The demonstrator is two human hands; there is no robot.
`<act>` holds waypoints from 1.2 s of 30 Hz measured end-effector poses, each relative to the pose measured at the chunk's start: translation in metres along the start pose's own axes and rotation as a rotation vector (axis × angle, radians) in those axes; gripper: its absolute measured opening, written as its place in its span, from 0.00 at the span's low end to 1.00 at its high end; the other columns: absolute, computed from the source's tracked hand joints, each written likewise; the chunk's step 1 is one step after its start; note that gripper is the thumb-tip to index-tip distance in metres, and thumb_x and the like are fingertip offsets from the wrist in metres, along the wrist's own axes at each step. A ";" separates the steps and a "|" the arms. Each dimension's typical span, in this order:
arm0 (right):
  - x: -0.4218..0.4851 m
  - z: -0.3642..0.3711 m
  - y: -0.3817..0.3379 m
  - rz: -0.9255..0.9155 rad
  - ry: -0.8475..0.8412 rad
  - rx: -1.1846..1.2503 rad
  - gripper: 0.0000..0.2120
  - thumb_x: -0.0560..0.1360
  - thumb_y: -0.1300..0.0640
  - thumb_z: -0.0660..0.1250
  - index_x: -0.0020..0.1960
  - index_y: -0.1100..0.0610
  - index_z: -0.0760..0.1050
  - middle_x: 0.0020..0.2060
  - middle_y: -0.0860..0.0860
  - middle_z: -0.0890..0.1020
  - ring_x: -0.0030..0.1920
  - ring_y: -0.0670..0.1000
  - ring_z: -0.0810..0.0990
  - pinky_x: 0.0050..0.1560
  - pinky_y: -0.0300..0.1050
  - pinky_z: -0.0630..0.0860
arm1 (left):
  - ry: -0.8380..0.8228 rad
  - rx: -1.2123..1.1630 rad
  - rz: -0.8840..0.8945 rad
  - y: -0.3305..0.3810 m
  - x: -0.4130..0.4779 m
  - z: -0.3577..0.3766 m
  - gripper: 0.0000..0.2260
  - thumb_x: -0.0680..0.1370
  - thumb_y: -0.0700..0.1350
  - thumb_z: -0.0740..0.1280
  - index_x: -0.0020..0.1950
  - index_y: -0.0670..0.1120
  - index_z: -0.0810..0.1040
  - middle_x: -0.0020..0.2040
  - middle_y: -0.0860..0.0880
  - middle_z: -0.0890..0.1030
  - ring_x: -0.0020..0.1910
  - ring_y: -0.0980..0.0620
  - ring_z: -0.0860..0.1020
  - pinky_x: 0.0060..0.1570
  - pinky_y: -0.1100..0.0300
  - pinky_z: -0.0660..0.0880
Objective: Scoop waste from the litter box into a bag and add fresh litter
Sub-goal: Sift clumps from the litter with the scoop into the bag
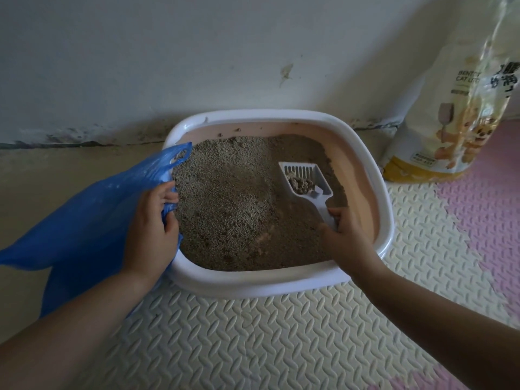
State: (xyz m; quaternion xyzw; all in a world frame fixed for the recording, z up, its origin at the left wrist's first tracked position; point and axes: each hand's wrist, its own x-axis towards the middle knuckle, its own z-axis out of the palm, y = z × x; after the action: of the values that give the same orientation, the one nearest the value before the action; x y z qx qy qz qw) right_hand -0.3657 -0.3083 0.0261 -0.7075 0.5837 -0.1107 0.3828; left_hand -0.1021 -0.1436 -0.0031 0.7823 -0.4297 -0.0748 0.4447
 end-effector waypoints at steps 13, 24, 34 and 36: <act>0.032 -0.008 0.006 0.174 -0.031 -0.230 0.17 0.77 0.60 0.61 0.65 0.62 0.66 0.46 0.54 0.72 0.45 0.52 0.72 0.49 0.50 0.73 | 0.004 -0.013 0.019 -0.002 0.000 0.000 0.21 0.75 0.27 0.61 0.66 0.42 0.69 0.55 0.48 0.73 0.58 0.50 0.74 0.61 0.57 0.71; 0.087 -0.009 0.004 0.250 0.001 -0.259 0.13 0.75 0.57 0.61 0.58 0.60 0.74 0.41 0.56 0.76 0.38 0.54 0.76 0.37 0.48 0.75 | -0.003 -0.062 0.002 0.001 0.001 0.000 0.28 0.76 0.28 0.61 0.61 0.61 0.66 0.56 0.46 0.74 0.59 0.51 0.74 0.63 0.56 0.70; 0.100 0.016 -0.023 0.121 -0.002 -0.238 0.23 0.80 0.62 0.56 0.73 0.63 0.56 0.44 0.52 0.72 0.39 0.49 0.69 0.37 0.40 0.65 | 0.005 -0.055 0.003 0.000 0.001 0.001 0.29 0.76 0.28 0.60 0.60 0.63 0.65 0.56 0.47 0.73 0.59 0.53 0.73 0.61 0.68 0.68; 0.089 0.015 -0.019 0.048 0.040 -0.254 0.18 0.80 0.61 0.55 0.69 0.60 0.60 0.49 0.53 0.73 0.42 0.49 0.68 0.39 0.42 0.62 | 0.007 -0.056 0.002 -0.001 0.000 0.001 0.29 0.76 0.28 0.60 0.60 0.63 0.65 0.56 0.47 0.73 0.59 0.52 0.74 0.62 0.62 0.70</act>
State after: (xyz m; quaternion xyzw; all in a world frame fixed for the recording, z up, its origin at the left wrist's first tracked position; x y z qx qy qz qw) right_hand -0.3169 -0.3827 0.0028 -0.7336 0.6174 -0.0407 0.2811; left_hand -0.1017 -0.1443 -0.0049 0.7695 -0.4266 -0.0835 0.4680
